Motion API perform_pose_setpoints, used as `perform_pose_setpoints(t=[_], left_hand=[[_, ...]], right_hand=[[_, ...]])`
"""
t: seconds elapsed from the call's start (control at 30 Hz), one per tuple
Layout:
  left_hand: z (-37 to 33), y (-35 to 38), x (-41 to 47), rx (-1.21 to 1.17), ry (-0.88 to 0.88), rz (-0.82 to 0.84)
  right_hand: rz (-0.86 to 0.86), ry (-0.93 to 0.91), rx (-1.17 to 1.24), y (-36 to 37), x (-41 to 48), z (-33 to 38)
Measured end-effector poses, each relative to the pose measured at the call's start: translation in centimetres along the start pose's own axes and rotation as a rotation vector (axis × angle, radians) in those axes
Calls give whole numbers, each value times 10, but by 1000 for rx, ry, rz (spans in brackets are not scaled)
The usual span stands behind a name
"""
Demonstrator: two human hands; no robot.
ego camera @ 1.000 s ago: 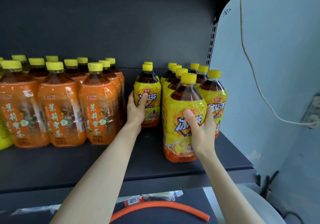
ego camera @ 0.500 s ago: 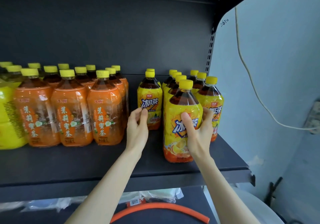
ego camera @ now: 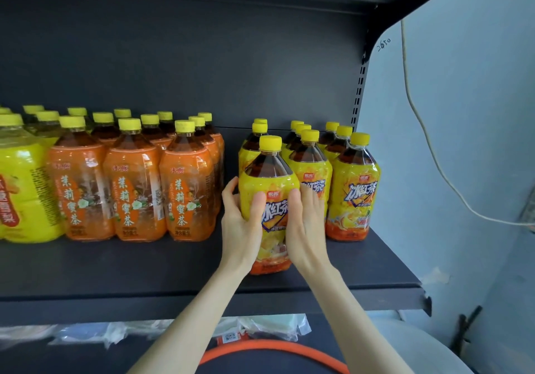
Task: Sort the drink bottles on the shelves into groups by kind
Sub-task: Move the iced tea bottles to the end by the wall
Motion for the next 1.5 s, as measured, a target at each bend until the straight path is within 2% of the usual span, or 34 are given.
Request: perform_pose_setpoints(t=[0.07, 0.17, 0.33, 0.43, 0.8, 1.1, 1.33, 1.5], left_hand=[[2, -1, 3, -9, -2, -5], [6, -4, 12, 30, -26, -9], [17, -10, 31, 65, -47, -20], [25, -13, 42, 82, -50, -33], [46, -8, 64, 104, -38, 15], [52, -6, 70, 160, -30, -5], [47, -7, 67, 220, -33, 16], [36, -8, 63, 291, -110, 43]], right_hand=[[-21, -49, -130, -13, 5, -3], [-105, -86, -201, -34, 26, -7], [-71, -136, -585, -37, 57, -25], [-96, -199, -700, -35, 57, -36], [-123, -232, -813, -31, 58, -43], [-130, -238, -810, -30, 58, -42], [-105, -200, -823, -29, 56, -38], [-10, -139, -827, -31, 54, -30]])
Point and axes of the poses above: each hand's wrist, its own x-axis towards the middle knuckle, its own y-axis out of the palm, z = x × y, the point moved 5 cm from there along x, towards the middle knuckle, and after that the axes turned 5 degrees about z, right-handed, at the moved point
